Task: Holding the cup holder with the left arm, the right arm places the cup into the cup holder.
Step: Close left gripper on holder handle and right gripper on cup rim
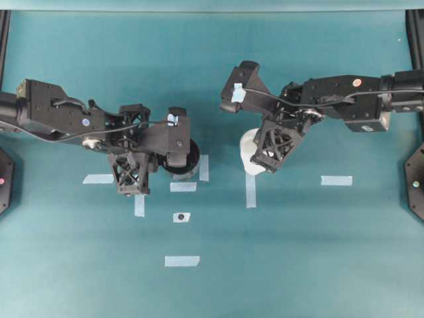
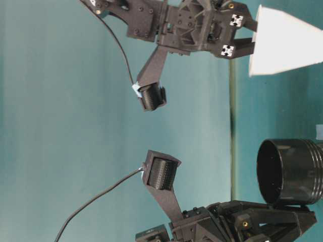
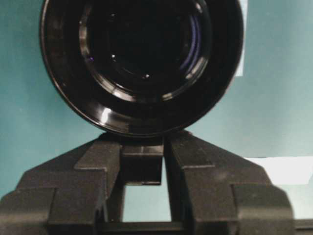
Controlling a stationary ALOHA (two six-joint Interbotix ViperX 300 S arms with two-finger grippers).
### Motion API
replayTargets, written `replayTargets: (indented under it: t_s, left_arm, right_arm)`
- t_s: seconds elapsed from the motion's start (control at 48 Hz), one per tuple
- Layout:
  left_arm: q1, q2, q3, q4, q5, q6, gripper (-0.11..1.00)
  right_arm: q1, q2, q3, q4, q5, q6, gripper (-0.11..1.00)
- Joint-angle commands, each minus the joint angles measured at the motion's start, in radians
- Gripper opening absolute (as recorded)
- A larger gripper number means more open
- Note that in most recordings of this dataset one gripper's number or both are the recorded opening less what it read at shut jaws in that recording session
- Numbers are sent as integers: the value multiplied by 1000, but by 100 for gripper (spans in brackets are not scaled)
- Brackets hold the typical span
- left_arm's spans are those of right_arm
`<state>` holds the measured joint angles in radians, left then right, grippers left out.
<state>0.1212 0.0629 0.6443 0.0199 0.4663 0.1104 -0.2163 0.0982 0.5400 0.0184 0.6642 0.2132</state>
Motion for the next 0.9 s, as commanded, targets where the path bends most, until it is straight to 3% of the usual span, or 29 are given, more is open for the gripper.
replayTargets:
  t_s: [0.0,0.479,0.875]
  left_arm:
    - [-2,-18,-21,2,0,3,25]
    - [-2,-31,-20,2,-69,3,25]
    - [-12,-49,-8,2,-152,3,25]
  right_arm:
    - [6,-25,-12,8,-2,6,23]
    - [6,-48,-21,52,0,9,10]
    - [-3,-126,-57,83,114,17,4]
